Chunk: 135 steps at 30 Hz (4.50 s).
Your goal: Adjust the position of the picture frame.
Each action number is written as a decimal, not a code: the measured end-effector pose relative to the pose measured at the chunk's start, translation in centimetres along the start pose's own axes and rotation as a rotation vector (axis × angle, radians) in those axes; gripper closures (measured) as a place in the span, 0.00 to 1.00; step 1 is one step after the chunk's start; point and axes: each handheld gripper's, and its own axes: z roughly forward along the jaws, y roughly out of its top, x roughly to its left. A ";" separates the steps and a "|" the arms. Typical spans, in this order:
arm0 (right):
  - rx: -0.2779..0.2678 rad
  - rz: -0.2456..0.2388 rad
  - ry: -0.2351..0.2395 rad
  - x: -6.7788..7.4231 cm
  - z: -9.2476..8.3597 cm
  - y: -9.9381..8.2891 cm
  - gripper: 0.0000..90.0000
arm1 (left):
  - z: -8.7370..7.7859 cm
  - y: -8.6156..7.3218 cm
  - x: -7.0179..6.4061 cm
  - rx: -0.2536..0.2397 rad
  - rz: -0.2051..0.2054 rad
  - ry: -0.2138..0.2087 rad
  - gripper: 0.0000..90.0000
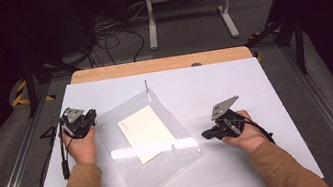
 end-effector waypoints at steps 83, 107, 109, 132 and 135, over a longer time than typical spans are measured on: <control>-0.174 0.175 -0.226 -5.7 -1.1 1.8 0.79 | -2.9 0.9 -7.4 0.047 0.212 -0.394 0.48; -0.124 0.181 -0.292 -12.3 3.6 6.3 0.95 | -2.2 0.1 -6.7 0.076 0.171 -0.412 0.47; -0.121 0.174 -0.280 -12.3 3.5 6.2 0.95 | -2.2 0.1 -6.7 0.078 0.171 -0.411 0.47; -0.146 0.110 -0.202 -12.6 3.9 6.3 0.94 | -3.2 0.1 -6.7 0.077 0.208 -0.404 0.46; -0.145 0.081 -0.196 -12.7 3.9 6.2 0.94 | -3.5 0.1 -6.8 0.081 0.209 -0.417 0.46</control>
